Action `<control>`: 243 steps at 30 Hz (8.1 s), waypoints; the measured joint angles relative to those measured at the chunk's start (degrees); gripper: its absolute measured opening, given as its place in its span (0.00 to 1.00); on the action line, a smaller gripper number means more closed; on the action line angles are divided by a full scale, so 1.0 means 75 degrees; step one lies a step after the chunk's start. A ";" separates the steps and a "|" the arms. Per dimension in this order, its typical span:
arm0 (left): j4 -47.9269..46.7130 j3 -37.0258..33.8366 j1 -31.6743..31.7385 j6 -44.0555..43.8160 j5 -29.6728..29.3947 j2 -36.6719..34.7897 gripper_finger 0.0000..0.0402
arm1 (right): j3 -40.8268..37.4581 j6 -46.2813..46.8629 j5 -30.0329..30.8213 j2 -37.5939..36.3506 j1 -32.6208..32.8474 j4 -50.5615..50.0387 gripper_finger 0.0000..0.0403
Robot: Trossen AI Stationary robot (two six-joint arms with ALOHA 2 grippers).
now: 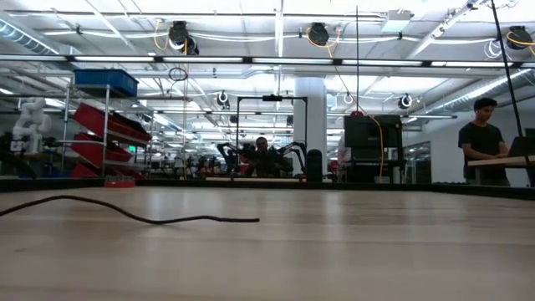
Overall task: Coil cords
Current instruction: Coil the black wire on the spool
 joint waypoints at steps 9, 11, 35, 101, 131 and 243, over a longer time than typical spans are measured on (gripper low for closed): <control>-0.0089 -0.0278 0.0068 -0.0890 -0.0548 -0.0003 0.57 | 0.0000 0.0090 0.0001 0.0000 0.0006 -0.0026 0.00; 0.0033 -0.0289 0.0080 -0.0905 -0.0710 -0.0003 0.57 | 0.0000 0.0093 0.0001 0.0000 0.0006 -0.0027 0.00; 0.3465 -0.0289 0.0848 0.3110 -0.2246 0.0113 0.69 | 0.0000 0.0099 0.0344 -0.0150 0.0016 -0.0096 0.00; 0.6770 -0.0291 0.2742 0.6306 -0.0554 0.1716 0.01 | 0.0000 0.1534 0.0577 -0.1233 0.1714 -0.1897 0.00; 0.4339 -0.0291 0.1673 0.5094 -0.0813 -0.0457 0.01 | 0.0002 0.2437 0.0487 -0.0243 0.1268 -0.2150 0.00; 0.9704 0.0417 0.1966 0.5736 -0.1663 0.3692 0.32 | 0.0003 -0.0273 0.0718 -0.0348 0.0845 0.0662 0.00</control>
